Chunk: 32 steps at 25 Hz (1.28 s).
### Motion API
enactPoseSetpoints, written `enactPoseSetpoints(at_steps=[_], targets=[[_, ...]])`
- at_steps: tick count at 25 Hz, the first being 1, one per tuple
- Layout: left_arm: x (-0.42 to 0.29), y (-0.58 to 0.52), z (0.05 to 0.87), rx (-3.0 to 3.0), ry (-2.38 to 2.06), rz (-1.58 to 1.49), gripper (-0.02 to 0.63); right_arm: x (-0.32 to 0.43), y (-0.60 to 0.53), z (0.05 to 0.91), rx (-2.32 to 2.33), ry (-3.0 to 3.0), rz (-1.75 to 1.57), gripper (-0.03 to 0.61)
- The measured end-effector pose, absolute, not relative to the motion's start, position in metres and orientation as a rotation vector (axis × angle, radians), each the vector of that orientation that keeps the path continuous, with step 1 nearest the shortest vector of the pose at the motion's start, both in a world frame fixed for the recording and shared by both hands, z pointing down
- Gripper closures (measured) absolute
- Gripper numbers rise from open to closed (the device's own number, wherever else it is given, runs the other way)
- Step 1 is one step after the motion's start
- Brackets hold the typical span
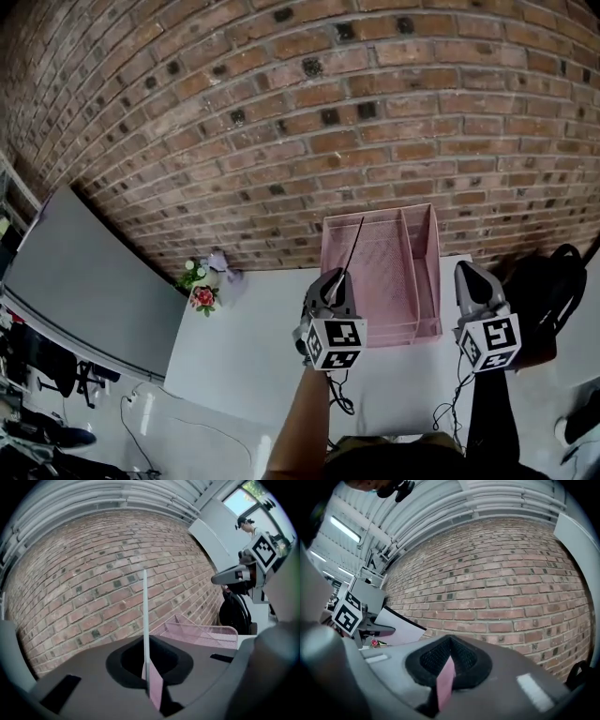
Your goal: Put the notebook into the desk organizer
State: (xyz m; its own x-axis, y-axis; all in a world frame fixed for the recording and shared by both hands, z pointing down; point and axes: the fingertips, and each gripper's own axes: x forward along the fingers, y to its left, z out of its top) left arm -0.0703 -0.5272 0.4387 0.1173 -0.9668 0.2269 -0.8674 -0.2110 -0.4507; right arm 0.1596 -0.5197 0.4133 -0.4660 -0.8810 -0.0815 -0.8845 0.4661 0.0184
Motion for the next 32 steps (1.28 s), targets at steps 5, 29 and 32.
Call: enactPoseSetpoints(at_steps=[5, 29, 32], targets=[[-0.056, -0.540, 0.473, -2.276, 1.769, -0.910, 0.598, 0.166, -0.528, 0.412, -1.576, 2.613, 0.057, 0.578], [0.004, -0.534, 0.553, -2.815, 1.519, -1.165, 0.447, 0.180, -0.531, 0.424, -1.575, 2.620, 0.032, 0.578], [0.009, -0.529, 0.557, -2.855, 1.452, -1.184, 0.384, 0.175, -0.530, 0.424, -1.563, 2.632, 0.036, 0.578]])
